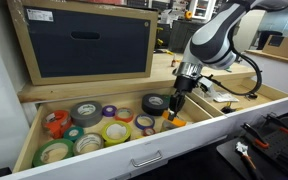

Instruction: Pick up the orange masking tape and put it inside the top left drawer

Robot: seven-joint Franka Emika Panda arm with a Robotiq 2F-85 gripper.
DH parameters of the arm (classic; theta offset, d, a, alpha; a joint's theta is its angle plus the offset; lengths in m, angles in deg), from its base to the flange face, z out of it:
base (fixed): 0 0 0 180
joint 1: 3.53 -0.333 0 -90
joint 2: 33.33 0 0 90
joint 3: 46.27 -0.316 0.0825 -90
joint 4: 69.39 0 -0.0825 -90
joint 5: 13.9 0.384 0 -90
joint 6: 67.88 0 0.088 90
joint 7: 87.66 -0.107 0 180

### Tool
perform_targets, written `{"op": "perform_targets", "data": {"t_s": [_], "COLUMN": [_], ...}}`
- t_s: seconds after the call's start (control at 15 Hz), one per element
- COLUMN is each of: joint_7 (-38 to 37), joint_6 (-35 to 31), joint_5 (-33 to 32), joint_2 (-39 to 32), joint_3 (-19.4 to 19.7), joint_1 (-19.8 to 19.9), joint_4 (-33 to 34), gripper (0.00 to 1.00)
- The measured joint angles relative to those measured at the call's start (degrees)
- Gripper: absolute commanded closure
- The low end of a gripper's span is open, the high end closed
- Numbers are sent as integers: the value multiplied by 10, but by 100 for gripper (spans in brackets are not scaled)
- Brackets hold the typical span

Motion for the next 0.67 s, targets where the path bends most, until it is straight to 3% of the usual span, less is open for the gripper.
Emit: {"op": "perform_targets", "data": {"t_s": [0.47,0.67], "joint_7": [51,56], "joint_6": [0,27], "joint_5": [38,37], "joint_2": [-10,9], "joint_3": [-49,-50], "joint_1": [50,74], "joint_4": [15,13], "gripper": [95,95]}}
